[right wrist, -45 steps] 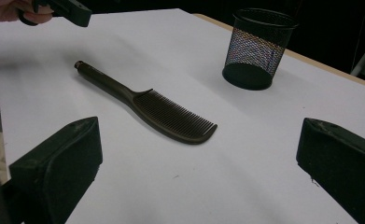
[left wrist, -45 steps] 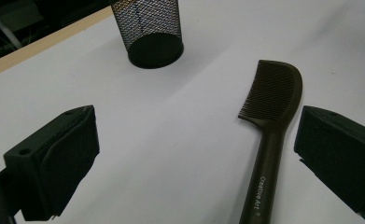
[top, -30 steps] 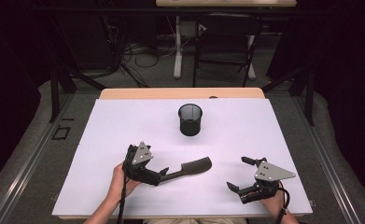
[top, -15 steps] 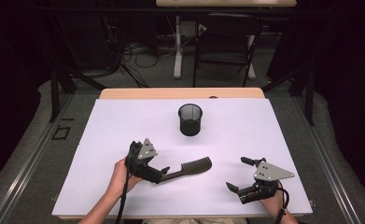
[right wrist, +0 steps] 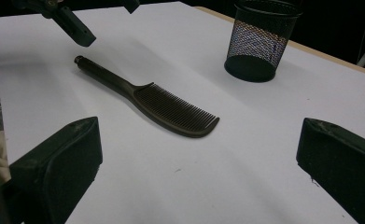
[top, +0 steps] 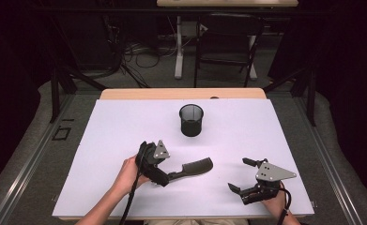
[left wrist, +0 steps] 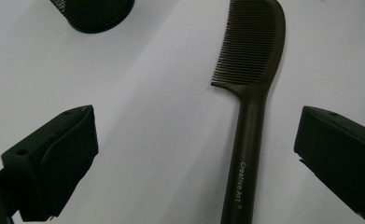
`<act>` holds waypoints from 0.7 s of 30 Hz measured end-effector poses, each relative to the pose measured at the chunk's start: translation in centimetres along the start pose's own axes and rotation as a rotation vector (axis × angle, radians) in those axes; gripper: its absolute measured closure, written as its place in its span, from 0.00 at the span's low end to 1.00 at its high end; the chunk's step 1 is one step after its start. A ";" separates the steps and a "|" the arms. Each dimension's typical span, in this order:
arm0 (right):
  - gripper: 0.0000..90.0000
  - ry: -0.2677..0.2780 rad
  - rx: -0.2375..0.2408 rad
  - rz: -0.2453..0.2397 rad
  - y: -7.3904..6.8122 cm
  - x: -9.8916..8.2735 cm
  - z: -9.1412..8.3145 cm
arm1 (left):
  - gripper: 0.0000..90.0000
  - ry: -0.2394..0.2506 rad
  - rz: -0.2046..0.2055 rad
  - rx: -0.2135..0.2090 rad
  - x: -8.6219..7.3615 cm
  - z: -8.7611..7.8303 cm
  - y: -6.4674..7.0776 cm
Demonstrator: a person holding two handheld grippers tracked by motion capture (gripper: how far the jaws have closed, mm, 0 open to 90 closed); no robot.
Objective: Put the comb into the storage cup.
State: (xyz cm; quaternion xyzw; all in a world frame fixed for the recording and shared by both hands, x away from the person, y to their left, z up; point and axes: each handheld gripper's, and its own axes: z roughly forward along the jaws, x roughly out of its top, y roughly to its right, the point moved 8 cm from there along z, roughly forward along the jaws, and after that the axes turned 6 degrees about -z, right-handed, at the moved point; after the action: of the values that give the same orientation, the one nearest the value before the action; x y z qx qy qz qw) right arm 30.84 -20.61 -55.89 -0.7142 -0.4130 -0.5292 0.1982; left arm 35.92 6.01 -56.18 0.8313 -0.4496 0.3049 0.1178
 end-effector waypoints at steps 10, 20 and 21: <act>0.00 -0.005 0.011 0.005 0.0 -0.1 0.1 | 0.00 -0.103 0.048 -0.028 0.5 0.7 0.6; 0.00 -0.013 0.012 0.004 0.0 -0.2 0.2 | 0.00 -0.184 0.071 -0.056 0.4 1.7 1.1; 0.00 -0.015 0.014 0.004 0.0 -0.2 0.3 | 0.00 -0.193 0.077 -0.059 0.3 1.8 1.2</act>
State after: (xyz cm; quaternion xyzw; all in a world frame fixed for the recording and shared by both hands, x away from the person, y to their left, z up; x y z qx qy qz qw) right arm 30.94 -20.48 -56.18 -0.7176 -0.4167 -0.5206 0.2010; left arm 35.79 4.27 -57.45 0.8351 -0.4991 0.2145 0.0864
